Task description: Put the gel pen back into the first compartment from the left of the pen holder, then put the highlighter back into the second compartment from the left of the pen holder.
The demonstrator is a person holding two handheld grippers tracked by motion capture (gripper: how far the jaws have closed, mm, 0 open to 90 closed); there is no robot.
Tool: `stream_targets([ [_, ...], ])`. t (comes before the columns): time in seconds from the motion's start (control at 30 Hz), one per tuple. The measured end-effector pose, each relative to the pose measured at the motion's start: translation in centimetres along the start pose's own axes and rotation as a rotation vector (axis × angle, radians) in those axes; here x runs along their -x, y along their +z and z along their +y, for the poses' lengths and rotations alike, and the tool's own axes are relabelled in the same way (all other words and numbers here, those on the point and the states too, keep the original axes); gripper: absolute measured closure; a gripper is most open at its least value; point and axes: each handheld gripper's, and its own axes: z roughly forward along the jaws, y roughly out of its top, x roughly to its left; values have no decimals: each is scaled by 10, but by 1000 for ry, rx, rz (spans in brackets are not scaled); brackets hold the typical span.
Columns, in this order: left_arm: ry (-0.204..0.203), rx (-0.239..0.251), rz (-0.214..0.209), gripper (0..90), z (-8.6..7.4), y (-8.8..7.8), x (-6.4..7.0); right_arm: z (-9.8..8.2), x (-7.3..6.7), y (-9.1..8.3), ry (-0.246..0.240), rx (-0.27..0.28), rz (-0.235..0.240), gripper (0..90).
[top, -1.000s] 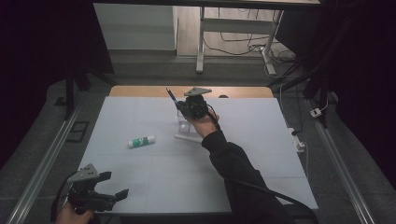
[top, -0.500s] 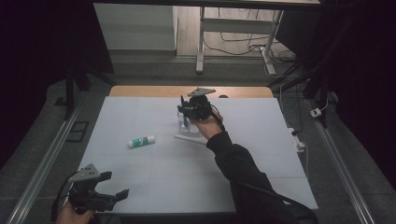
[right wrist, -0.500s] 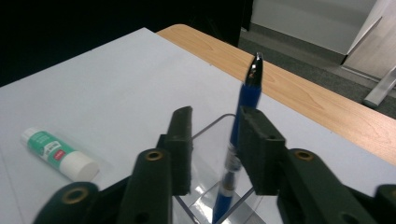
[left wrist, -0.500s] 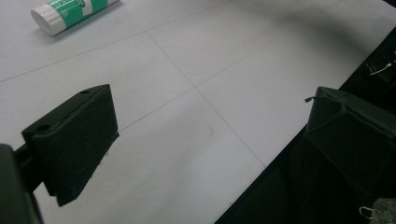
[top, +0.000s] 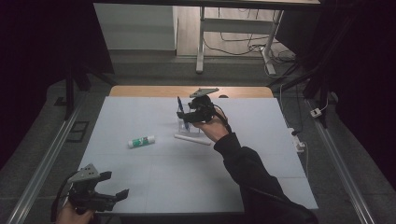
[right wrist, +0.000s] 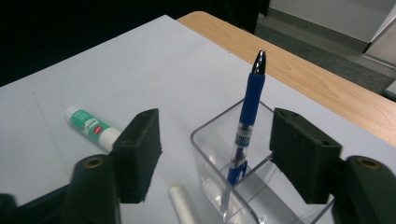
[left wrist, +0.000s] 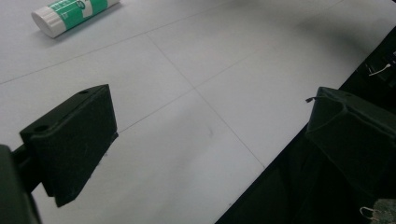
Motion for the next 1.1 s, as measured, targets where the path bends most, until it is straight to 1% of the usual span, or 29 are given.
stream_targets([
  [0.03, -1, 1, 0, 16, 0, 0, 0, 0, -1, -3, -2, -18, 6, 249],
  [0.1, 0, 1, -1, 17, 0, 0, 0, -2, -3, -7, 1, -14, 13, 210],
  [0.13, 1, 0, -1, 17, 0, 0, 0, -2, -3, -7, 1, -14, 13, 210],
  [0.17, 2, 1, -1, 16, 0, 0, 0, -3, -5, -10, 1, -32, 25, 161],
  [0.23, 1, 1, -2, 16, 0, 0, 0, -4, -6, -13, 0, -35, 28, 153],
  [0.3, 0, 4, -3, 17, 0, 0, 0, -6, -9, -16, -3, -45, 37, 103],
  [0.33, -1, 4, -4, 16, 0, 0, 0, -7, -11, -17, -9, -53, 43, 93],
  [0.37, -1, 3, -4, 17, 0, 0, 0, -10, -15, -20, -18, -66, 53, 57],
  [0.4, -1, 3, -4, 17, 0, 0, 0, -10, -15, -20, -18, -66, 53, 57],
  [0.5, -1, 4, -4, 16, 0, 0, 0, -15, -20, -22, -21, -89, 78, 30],
  [0.63, -3, 5, -7, 17, 0, 0, 0, -24, -24, -22, -29, -111, 90, 26],
  [0.73, -6, 7, -10, 17, 0, 0, 0, -30, -24, -20, -34, -131, 86, 24],
  [0.8, -10, 10, -15, 17, 0, 0, -1, -33, -24, -20, -31, -137, 92, 23],
  [0.97, -3, 8, -14, 17, 0, 0, 0, -40, -27, -19, -49, -163, 94, 15],
  [1.1, -7, 10, -17, 17, 0, 0, -1, -44, -27, -17, -43, -182, 91, 15],
])
